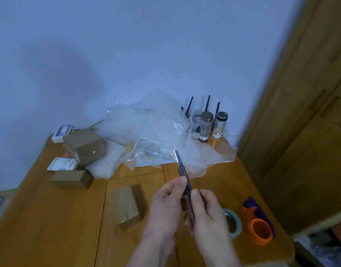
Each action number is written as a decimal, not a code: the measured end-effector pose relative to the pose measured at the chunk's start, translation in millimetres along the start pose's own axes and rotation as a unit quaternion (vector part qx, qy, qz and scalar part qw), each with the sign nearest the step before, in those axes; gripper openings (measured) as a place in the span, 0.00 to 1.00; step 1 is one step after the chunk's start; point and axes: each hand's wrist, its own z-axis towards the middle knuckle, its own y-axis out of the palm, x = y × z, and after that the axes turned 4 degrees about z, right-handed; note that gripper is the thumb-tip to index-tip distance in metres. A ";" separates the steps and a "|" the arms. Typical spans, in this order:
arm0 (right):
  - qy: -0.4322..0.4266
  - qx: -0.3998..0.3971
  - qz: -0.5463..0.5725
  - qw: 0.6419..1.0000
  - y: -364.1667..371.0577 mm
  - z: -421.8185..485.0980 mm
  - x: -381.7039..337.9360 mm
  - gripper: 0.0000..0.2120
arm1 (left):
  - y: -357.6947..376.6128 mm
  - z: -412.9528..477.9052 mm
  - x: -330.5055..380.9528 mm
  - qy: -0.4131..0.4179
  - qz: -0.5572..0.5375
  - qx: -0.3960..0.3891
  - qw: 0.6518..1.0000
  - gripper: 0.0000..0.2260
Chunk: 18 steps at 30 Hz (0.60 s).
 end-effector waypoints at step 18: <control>-0.172 -0.028 0.117 0.978 72.9 -39.1 -171.4 0.14 | -9.7 -79.8 152.4 0.160 -0.113 -0.053 0.979 0.17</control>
